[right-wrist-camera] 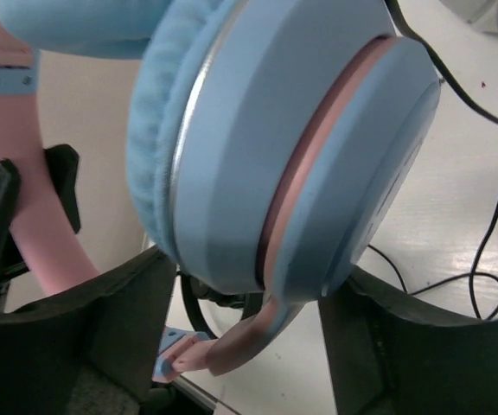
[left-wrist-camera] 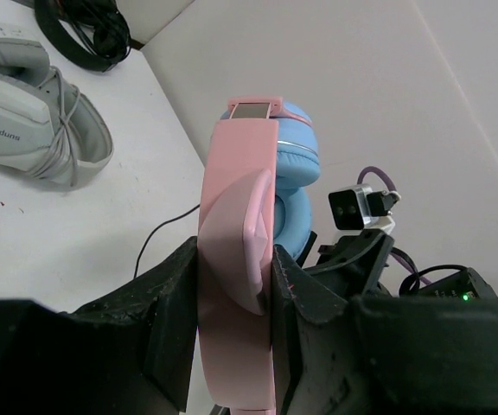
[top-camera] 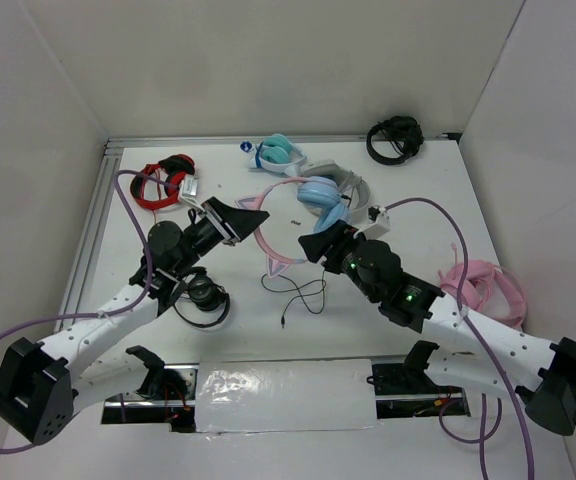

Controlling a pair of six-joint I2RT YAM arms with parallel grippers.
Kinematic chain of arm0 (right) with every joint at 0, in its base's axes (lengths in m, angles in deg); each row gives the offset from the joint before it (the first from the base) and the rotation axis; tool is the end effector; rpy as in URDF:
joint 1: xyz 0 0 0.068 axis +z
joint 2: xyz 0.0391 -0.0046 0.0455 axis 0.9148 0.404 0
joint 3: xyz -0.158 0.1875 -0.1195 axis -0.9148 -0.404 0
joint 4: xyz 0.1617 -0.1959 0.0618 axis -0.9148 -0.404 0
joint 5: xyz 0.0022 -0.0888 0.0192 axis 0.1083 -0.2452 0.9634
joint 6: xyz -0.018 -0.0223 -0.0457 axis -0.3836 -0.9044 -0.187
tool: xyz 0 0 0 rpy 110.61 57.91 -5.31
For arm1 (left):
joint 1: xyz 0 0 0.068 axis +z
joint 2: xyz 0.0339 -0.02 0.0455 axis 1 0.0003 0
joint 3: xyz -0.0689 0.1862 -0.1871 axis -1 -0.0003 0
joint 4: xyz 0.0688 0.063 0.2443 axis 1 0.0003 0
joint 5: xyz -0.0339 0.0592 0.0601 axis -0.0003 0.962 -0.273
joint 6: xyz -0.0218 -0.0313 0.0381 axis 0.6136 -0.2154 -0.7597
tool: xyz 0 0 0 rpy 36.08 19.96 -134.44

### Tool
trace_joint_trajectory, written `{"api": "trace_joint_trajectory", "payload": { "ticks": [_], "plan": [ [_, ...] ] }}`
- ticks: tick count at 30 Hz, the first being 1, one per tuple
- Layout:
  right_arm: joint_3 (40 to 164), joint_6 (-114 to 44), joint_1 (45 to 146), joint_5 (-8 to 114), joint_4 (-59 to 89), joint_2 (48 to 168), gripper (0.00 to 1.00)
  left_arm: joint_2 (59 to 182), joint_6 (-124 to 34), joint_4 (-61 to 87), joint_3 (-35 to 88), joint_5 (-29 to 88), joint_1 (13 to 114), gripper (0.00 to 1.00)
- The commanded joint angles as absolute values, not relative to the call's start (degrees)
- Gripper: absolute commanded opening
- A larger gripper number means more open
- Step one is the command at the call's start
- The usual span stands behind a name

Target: Wrap the headphones

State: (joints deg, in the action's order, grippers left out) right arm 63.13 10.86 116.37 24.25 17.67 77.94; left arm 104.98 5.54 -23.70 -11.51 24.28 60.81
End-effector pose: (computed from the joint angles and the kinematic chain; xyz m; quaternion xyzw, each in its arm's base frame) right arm 0.1448 0.1536 0.2924 0.1321 0.7647 0.3885 0.4969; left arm 0.2054 -0.1242 0.3137 -0.0860 0.6187 -0.6068 0.4914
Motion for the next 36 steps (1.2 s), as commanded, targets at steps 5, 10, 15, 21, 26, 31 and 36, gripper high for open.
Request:
{"api": "trace_joint_trajectory", "payload": {
  "ticks": [5, 10, 15, 21, 26, 31, 36],
  "plan": [
    [65.16, 12.81, 116.18, 26.24, 21.77, 78.51, 0.55, 105.42, 8.73, -35.2, -10.24, 20.35, 58.87, 0.0],
    [63.14, 13.69, 116.09, 22.19, 22.48, 74.91, 0.15, 105.07, 6.89, -34.07, -10.15, 18.6, 58.95, 0.0],
    [66.12, 10.97, 116.09, 16.23, 16.95, 72.18, 0.0, 104.89, 0.22, -27.15, -8.14, 13.08, 58.87, 0.15],
    [73.15, 7.37, 116.01, 8.06, 4.66, 72.97, 0.0, 105.07, -9.63, -15.09, -4.88, 4.12, 58.87, 0.77],
    [75.71, 5.35, 116.09, 4.36, 0.16, 72.97, 0.0, 103.31, -15.61, -9.65, -4.09, -0.12, 58.87, 0.99],
    [76.93, -3.52, 115.66, 5.13, 1.03, 71.65, 0.0, 99.54, -19.73, -4.21, -4.7, -1.27, 58.87, 0.99],
    [77.73, -12.82, 114.95, 12.31, 1.73, 71.04, 0.0, 95.14, -23.16, 3.01, -5.23, 6.97, 58.87, 0.99]
  ]
}}
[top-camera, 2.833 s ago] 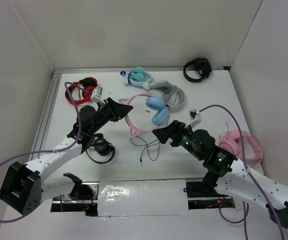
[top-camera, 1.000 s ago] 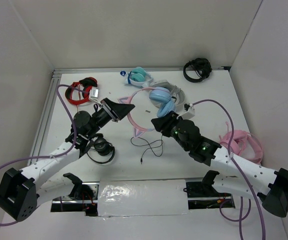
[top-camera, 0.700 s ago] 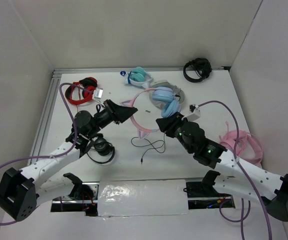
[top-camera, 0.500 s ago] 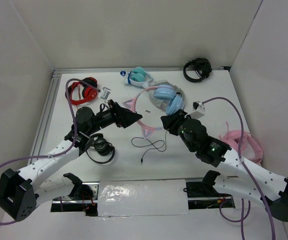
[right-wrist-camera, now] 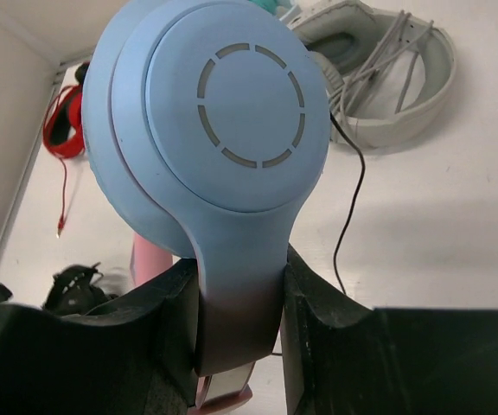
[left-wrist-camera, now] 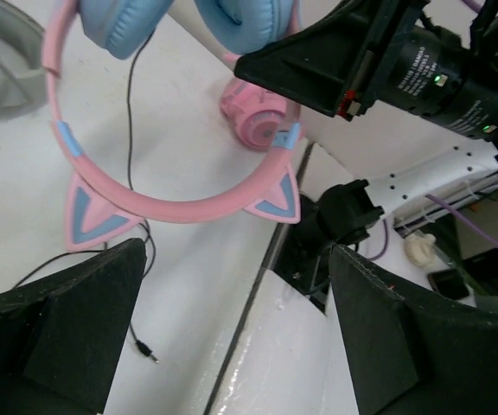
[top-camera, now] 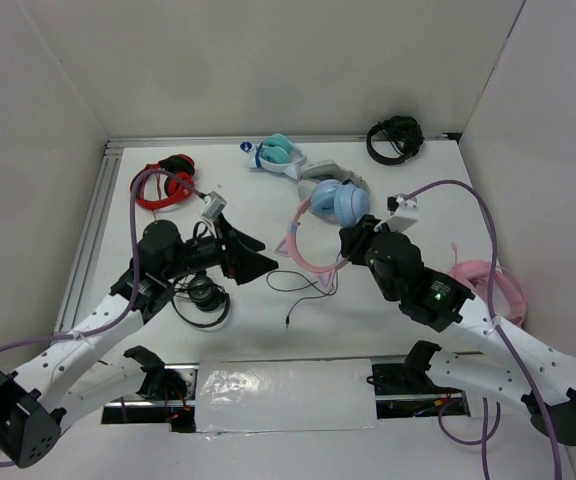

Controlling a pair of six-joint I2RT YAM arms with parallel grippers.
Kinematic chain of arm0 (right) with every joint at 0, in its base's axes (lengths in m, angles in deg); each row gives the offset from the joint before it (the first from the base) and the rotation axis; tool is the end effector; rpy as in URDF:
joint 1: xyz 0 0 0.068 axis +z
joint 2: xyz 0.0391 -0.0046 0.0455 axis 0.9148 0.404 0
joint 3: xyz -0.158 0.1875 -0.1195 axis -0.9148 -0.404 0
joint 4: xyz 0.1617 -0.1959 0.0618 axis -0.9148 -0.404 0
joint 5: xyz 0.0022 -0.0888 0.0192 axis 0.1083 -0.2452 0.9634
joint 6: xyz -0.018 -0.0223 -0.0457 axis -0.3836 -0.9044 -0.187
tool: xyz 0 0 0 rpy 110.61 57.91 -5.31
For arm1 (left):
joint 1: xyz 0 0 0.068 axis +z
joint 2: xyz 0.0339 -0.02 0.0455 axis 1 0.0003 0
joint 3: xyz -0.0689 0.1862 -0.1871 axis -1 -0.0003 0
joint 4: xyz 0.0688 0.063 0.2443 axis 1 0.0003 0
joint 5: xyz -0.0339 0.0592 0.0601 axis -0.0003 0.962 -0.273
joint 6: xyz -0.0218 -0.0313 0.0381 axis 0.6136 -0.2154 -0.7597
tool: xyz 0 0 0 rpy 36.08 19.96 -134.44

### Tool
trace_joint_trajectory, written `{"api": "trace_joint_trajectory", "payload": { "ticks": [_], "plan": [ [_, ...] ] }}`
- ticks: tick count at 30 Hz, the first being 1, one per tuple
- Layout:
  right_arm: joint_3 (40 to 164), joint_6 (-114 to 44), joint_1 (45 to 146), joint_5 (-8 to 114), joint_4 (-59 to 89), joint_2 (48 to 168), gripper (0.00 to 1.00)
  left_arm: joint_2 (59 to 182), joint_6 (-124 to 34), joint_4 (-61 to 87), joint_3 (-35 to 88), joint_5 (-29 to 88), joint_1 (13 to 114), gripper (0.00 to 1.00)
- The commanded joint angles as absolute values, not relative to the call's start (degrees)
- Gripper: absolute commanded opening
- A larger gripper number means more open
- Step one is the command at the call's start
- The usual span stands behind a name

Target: Wrap the headphones

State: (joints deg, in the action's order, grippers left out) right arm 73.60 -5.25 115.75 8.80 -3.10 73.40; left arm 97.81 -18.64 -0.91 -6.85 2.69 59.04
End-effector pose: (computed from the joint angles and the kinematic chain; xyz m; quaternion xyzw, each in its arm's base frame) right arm 0.1328 0.1230 0.3351 0.0959 0.7856 0.1902 0.5809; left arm 0.1741 -0.1282 0.3263 0.1772 0.6736 -0.5606 0.4479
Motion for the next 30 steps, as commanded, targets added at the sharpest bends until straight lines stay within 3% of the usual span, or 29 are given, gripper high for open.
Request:
{"api": "trace_joint_trajectory", "payload": {
  "ticks": [1, 5, 11, 19, 21, 23, 24, 26, 28, 29, 30],
  "plan": [
    [77.56, -13.63, 114.95, 13.91, 1.99, 70.78, 0.0, 94.87, -23.69, 4.15, -5.06, 8.39, 58.87, 1.0],
    [76.85, -18.9, 113.9, 25.15, 4.81, 69.55, 0.0, 96.7, -25.89, 5.66, -4.35, 10.69, 58.87, 0.99],
    [79.49, -20.76, 112.14, 39.12, 2.35, 69.63, 0.0, 104.43, -33.35, 5.13, 0.3, 2.54, 58.87, 0.99],
    [80.89, -19.88, 110.29, 47.67, 1.38, 70.6, 0.0, 110.86, -35.21, 4.16, 3.74, 0.67, 58.87, 0.99],
    [80.81, -19.18, 109.07, 48.47, 1.56, 70.34, 0.0, 111.39, -35.48, 3.55, 3.47, -0.73, 58.87, 0.85],
    [80.98, -18.13, 108.01, 48.21, 1.12, 70.86, 0.0, 111.13, -35.57, 2.06, 3.12, -2.66, 58.87, 0.52],
    [81.24, -17.95, 107.75, 47.86, 0.16, 71.21, 0.0, 110.96, -35.04, 1.7, 3.03, -2.5, 58.87, 0.25],
    [81.6, -17.77, 107.13, 47.85, -1.42, 73.05, 0.0, 109.82, -33.29, 0.91, 3.03, -0.67, 58.87, 0.02],
    [81.86, -17.86, 107.04, 48.29, -2.48, 73.49, 0.16, 109.38, -32.58, 1.52, 3.12, 1.36, 58.87, 0.0],
    [81.95, -17.6, 107.04, 48.38, -2.83, 74.11, 0.34, 109.11, -32.58, 1.87, 3.47, 2.41, 58.87, 0.0],
    [81.78, -17.86, 106.95, 49.08, -3.27, 74.29, 0.42, 108.85, -32.84, 1.88, 3.56, 3.12, 58.87, 0.0]
  ]
}}
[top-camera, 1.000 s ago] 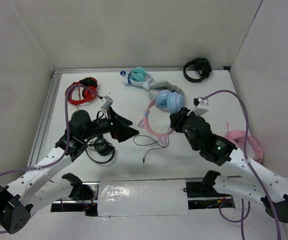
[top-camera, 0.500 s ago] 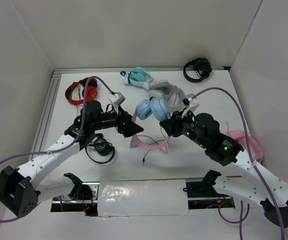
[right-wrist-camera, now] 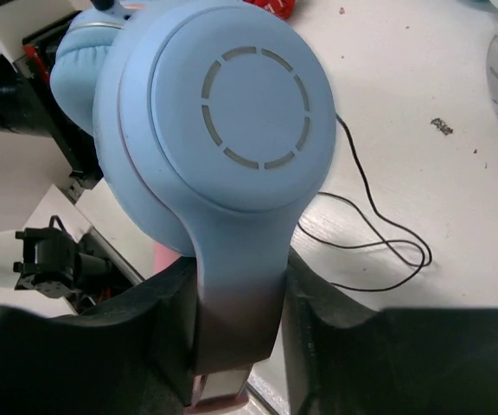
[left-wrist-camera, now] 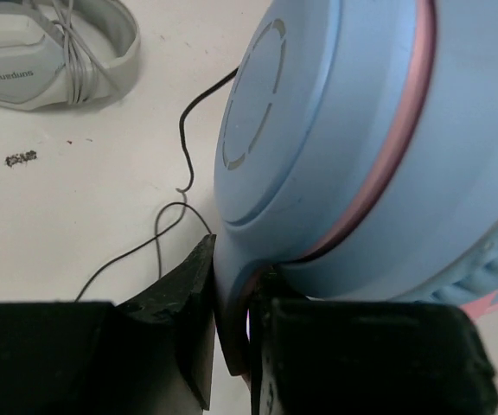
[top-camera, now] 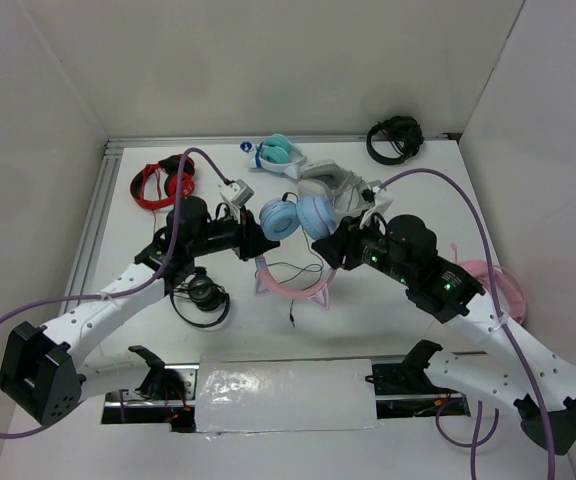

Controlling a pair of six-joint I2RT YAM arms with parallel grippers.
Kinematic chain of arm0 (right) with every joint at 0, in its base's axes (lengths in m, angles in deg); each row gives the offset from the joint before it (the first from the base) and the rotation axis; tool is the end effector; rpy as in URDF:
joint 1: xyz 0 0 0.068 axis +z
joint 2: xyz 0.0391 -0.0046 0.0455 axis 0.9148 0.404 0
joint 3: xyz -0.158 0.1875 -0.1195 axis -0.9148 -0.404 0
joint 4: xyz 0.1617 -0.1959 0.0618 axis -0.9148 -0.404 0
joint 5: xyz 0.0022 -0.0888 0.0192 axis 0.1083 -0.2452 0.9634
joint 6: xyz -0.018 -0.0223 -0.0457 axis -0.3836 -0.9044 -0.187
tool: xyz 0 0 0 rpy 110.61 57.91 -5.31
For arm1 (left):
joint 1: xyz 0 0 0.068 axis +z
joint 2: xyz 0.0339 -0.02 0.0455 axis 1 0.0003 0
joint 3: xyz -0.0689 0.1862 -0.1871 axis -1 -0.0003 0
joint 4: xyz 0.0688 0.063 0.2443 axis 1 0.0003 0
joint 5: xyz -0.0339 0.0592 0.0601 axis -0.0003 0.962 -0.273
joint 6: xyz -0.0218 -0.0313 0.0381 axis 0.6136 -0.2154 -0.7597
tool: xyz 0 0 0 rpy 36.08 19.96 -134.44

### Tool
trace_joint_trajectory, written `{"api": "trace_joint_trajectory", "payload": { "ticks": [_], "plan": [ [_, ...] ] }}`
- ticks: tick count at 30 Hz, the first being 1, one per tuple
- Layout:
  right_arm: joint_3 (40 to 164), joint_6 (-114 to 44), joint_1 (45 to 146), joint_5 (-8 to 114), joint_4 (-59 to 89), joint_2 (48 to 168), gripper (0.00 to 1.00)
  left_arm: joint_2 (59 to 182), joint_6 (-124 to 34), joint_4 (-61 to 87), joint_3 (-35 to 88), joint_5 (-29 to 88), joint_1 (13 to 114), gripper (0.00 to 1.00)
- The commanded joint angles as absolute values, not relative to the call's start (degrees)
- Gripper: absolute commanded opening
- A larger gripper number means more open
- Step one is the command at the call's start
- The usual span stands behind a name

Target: Wrap the headphones

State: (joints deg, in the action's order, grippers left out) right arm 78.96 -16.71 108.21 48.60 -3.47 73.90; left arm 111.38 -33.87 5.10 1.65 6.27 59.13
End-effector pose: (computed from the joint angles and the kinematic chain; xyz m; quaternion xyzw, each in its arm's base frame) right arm 0.1357 0.1248 0.3632 -0.1320 0.7765 0.3563 0.5026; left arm 0.2205 -0.1534 0.3157 0.2289 0.7171 -0.4659 0.4652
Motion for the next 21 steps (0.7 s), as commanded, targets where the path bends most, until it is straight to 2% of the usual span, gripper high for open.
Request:
{"api": "trace_joint_trajectory", "payload": {
  "ticks": [1, 5, 7, 17, 21],
  "plan": [
    [81.69, -18.03, 106.95, 49.35, -3.28, 74.46, 0.46, 108.24, -32.93, 1.61, 3.47, 3.48, 58.78, 0.0],
    [81.68, -18.56, 107.13, 49.53, -3.53, 75.16, 0.62, 108.05, -33.28, 3.27, 5.05, 2.6, 58.69, 0.0],
    [82.21, -18.3, 107.13, 48.91, -4.06, 76.22, 0.68, 108.75, -32.93, 4.5, 6.02, 3.3, 58.69, 0.0],
    [82.3, -16.8, 107.39, 51.54, -4.86, 77.19, 0.7, 110.87, -29.24, 9.34, 8.74, 16.04, 57.99, 0.0],
    [82.48, -16.37, 107.92, 53.82, -4.68, 77.45, 0.65, 110.78, -27.57, 10.31, 8.83, 21.75, 57.37, 0.0]
  ]
}}
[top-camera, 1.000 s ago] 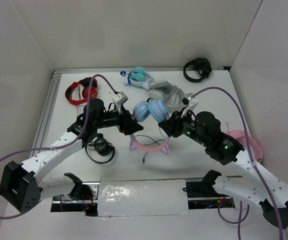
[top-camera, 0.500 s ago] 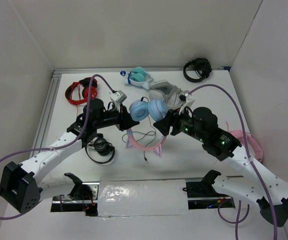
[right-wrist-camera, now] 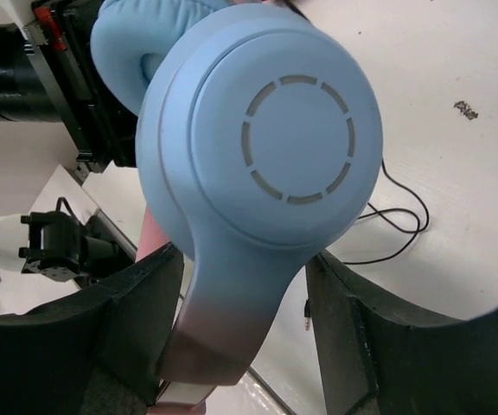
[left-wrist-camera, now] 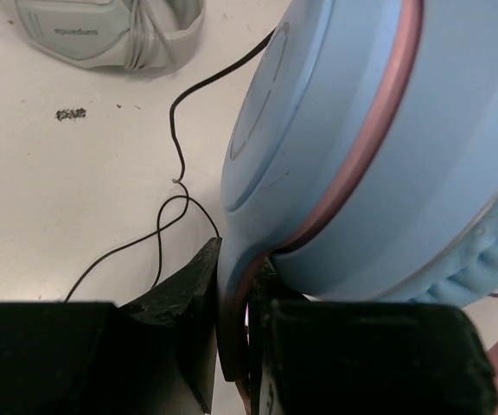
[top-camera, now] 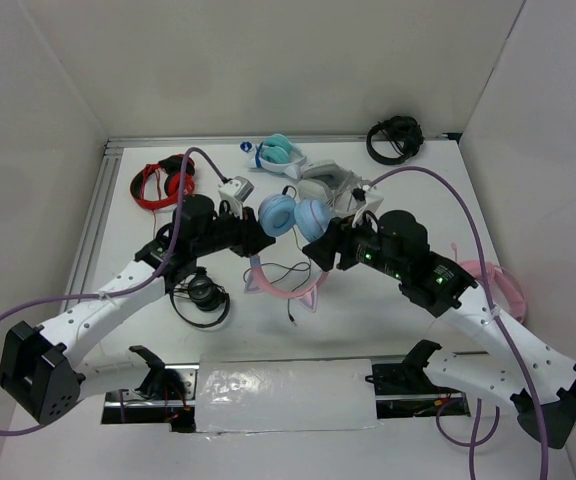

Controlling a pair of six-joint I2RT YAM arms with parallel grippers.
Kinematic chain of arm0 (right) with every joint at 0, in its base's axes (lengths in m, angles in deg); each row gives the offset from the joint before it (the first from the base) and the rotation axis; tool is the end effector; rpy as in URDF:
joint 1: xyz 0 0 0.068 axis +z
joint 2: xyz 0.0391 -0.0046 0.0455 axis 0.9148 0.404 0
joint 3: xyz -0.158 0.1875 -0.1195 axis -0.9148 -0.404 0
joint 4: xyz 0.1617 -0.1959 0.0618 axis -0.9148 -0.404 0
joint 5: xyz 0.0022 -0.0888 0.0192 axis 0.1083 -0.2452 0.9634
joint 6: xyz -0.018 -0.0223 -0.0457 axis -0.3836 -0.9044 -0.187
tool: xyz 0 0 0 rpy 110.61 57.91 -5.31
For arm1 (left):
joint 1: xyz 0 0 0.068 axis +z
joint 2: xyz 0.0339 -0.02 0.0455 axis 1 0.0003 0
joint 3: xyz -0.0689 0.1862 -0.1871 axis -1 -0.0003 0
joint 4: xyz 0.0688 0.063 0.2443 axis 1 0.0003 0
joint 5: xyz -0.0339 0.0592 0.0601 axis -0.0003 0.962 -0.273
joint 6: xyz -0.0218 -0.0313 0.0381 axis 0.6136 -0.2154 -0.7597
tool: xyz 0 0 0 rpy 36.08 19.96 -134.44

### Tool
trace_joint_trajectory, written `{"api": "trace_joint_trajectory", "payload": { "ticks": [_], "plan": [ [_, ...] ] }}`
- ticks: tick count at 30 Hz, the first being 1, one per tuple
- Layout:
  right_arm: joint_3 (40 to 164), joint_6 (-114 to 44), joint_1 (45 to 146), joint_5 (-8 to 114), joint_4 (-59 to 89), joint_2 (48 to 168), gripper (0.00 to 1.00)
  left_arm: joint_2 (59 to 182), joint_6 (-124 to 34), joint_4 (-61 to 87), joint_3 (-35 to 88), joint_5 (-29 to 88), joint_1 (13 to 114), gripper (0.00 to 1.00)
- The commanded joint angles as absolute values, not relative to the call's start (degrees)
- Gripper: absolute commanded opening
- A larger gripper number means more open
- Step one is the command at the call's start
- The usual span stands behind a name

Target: Wrap the headphones

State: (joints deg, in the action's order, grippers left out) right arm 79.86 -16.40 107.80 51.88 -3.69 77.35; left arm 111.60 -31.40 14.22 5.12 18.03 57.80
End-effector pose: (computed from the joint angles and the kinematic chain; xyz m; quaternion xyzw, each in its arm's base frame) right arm 0.1456 0.1346 0.3579 -0.1455 0.7886 0.3643 0.4735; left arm 0.2226 -0.1543 0.3191 0.1531 0.7728 -0.4075 0.4618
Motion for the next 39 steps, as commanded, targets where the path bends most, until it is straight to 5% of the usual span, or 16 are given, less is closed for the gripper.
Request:
{"api": "trace_joint_trajectory", "payload": {
  "ticks": [1, 3, 6, 7, 14, 19, 20, 26, 28, 35, 37, 39],
  "plan": [
    [82.65, -16.02, 107.83, 54.0, -4.77, 77.98, 0.65, 110.78, -27.48, 10.23, 9.01, 22.28, 57.11, 0.0],
    [83.62, -15.4, 108.09, 53.83, -5.38, 79.56, 0.8, 111.04, -27.48, 10.05, 9.09, 24.03, 56.32, 0.0],
    [85.38, -14.96, 108.62, 52.96, -6.53, 80.79, 0.88, 112.09, -27.31, 11.62, 10.58, 28.42, 55.35, 0.0],
    [85.9, -14.96, 108.8, 52.6, -6.79, 80.88, 0.99, 112.27, -27.39, 12.07, 10.85, 29.14, 55.18, 0.0],
    [85.55, -13.2, 108.97, 50.32, -8.46, 79.48, 0.99, 112.27, -27.21, 11.28, 10.41, 34.59, 53.95, 0.0],
    [85.03, -12.76, 109.06, 49.61, -8.2, 79.74, 0.8, 112.89, -26.95, 12.25, 11.56, 37.32, 53.33, 0.0],
    [85.11, -12.76, 109.15, 48.57, -7.5, 80.26, 0.67, 112.63, -27.12, 11.72, 11.47, 36.97, 53.07, 0.0],
    [86.78, -13.64, 109.24, 44.25, -6.01, 82.99, 0.34, 112.1, -27.39, 11.54, 11.29, 36.18, 52.19, 0.0],
    [86.61, -13.56, 109.5, 41.9, -4.87, 83.17, 0.03, 111.83, -27.48, 12.15, 11.47, 35.56, 52.1, 0.0],
    [82.32, -21.97, 112.39, 41.68, -1.35, 77.55, 0.0, 113.76, -28.0, 23.21, 17.52, 34.78, 52.1, 0.31],
    [80.38, -24.79, 112.58, 43.54, -0.2, 75.01, 0.0, 114.82, -27.92, 25.16, 19.63, 33.81, 52.01, 0.46],
    [79.93, -24.46, 112.58, 42.94, -1.16, 74.12, 0.0, 115.17, -28.61, 26.05, 20.34, 32.67, 52.1, 0.71]
  ]
}}
